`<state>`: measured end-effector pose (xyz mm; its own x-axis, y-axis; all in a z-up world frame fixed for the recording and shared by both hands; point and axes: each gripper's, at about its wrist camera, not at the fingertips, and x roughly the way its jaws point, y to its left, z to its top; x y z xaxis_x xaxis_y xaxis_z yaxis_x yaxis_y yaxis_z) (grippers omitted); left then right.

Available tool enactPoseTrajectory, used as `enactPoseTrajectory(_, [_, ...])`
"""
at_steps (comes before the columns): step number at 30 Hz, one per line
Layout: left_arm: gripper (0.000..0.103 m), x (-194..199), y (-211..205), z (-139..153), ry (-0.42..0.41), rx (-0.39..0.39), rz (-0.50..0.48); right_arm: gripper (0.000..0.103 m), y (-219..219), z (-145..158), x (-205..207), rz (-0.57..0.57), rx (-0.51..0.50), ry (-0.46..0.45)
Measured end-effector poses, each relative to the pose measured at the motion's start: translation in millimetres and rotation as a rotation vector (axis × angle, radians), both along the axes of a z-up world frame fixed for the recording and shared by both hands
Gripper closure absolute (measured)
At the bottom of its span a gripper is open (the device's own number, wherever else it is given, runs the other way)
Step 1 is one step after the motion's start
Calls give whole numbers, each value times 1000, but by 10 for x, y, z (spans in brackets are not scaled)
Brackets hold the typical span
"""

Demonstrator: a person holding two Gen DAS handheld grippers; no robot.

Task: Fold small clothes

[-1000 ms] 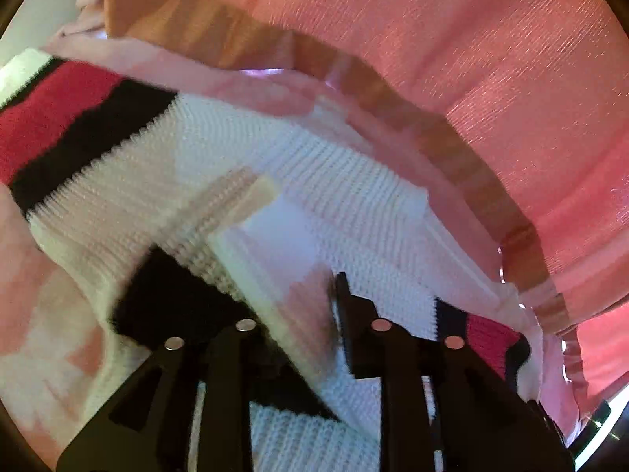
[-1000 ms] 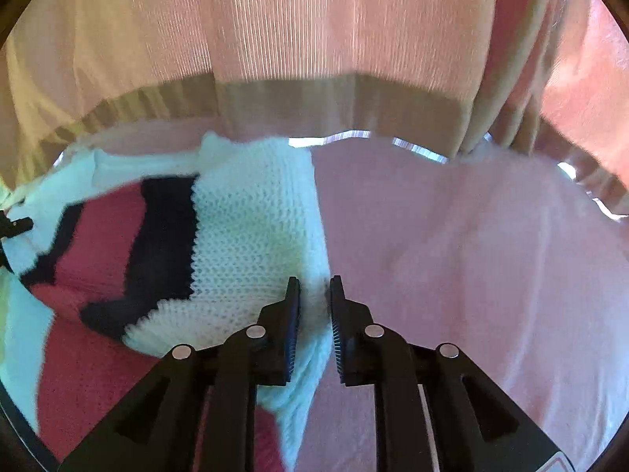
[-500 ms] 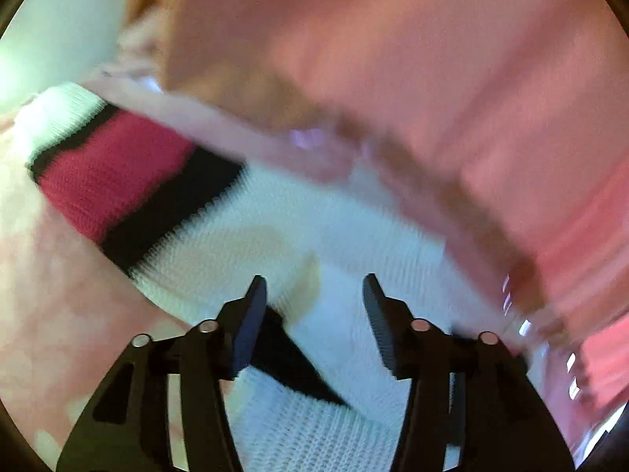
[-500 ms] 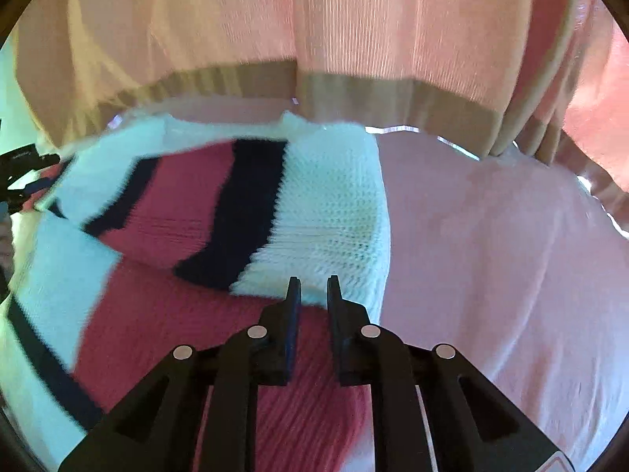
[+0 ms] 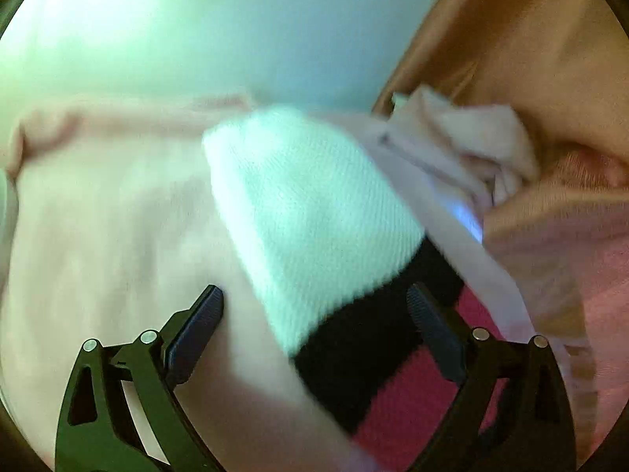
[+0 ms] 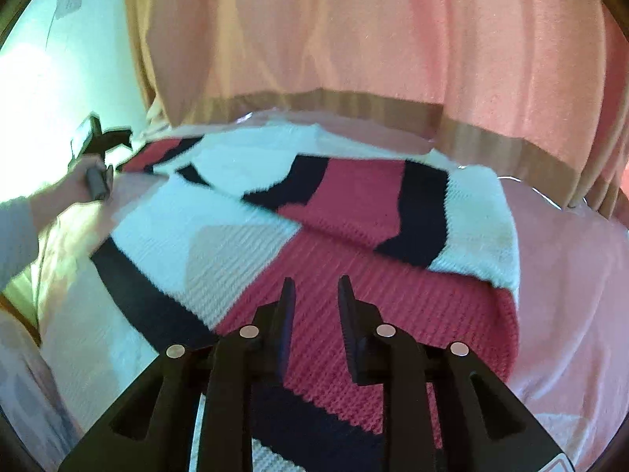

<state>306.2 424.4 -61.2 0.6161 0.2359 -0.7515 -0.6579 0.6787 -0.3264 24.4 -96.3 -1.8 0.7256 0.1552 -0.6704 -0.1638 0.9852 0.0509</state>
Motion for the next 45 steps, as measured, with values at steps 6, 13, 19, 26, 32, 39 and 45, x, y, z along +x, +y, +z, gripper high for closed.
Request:
enactPoseTrajectory(6, [95,156,-124,52,-23,24,-76,77,17,-92,50,-4,-15,12])
enactPoseTrajectory(13, [96,-95,-1319,1145,-250,209,-318,72,-181,123,21,-43,30,-42])
enactPoseTrajectory(19, [96,-407,-2920,1656,-340,163,-670,66,-321,375,-119,-45,35,-119])
enactPoseTrajectory(26, [88,-844,-4554,929,-185,108,-976,58,-491,413,-205,-63,10,-119])
enactPoseTrajectory(32, [44,-1271,-4435,678,-95,175,-1005,58,-816,324,-76,-142,44,-52])
enactPoseTrajectory(39, [30,-863,-3244,820,-121,52,-719,50,-518,431,439,-82,58,-84])
enactPoseTrajectory(45, [36,-606,-2874,490,-26,-23,-644,49,221,267,1131,-75,17,-45])
